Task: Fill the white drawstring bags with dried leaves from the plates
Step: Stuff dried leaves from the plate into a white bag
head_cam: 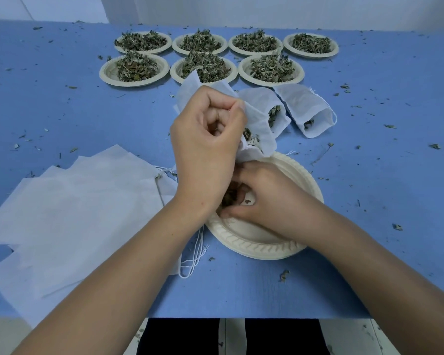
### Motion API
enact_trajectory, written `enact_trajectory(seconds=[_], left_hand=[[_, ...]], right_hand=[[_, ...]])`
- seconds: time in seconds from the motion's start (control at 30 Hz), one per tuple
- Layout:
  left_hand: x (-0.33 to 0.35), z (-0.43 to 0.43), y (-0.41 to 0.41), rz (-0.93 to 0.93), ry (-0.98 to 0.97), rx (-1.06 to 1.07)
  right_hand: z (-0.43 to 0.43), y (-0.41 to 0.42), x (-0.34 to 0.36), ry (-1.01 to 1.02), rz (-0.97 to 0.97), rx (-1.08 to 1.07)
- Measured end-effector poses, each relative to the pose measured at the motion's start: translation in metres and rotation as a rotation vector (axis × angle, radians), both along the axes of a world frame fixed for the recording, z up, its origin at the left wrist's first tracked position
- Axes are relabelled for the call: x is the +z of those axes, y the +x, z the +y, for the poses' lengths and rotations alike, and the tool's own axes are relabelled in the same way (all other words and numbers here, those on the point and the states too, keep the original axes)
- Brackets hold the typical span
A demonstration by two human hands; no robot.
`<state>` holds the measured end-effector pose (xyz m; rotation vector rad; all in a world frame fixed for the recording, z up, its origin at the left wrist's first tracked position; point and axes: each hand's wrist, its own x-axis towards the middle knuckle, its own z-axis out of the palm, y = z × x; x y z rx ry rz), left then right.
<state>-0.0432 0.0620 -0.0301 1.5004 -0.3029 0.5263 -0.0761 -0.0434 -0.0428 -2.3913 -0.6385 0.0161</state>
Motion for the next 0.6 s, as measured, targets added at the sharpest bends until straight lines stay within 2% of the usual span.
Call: enact_trajectory(seconds=[0.27,0.33,0.43,0.53,0.6], left_hand=[[0.001,0.0,-0.001,0.01,0.005,0.0],[0.001,0.001,0.0,0.012,0.0,0.004],[0.001,0.002,0.002,0.011,-0.004,0.002],[0.001,0.0,0.002,0.031,-0.002,-0.032],[0.0,-0.002,0.001,0.046,0.015,-0.083]], right_hand=[[0.0,-0.004,-0.003,0.04,0.007,0.043],[-0.004,-0.005,-0.003,0.125,0.06,0.026],[-0.017,-0.008,0.007,0.459,0.214,0.049],[-0.026,-0.008,0.019,0.868,0.169,0.148],[-0.029,-0.005,0.022,1.133,0.128,0.098]])
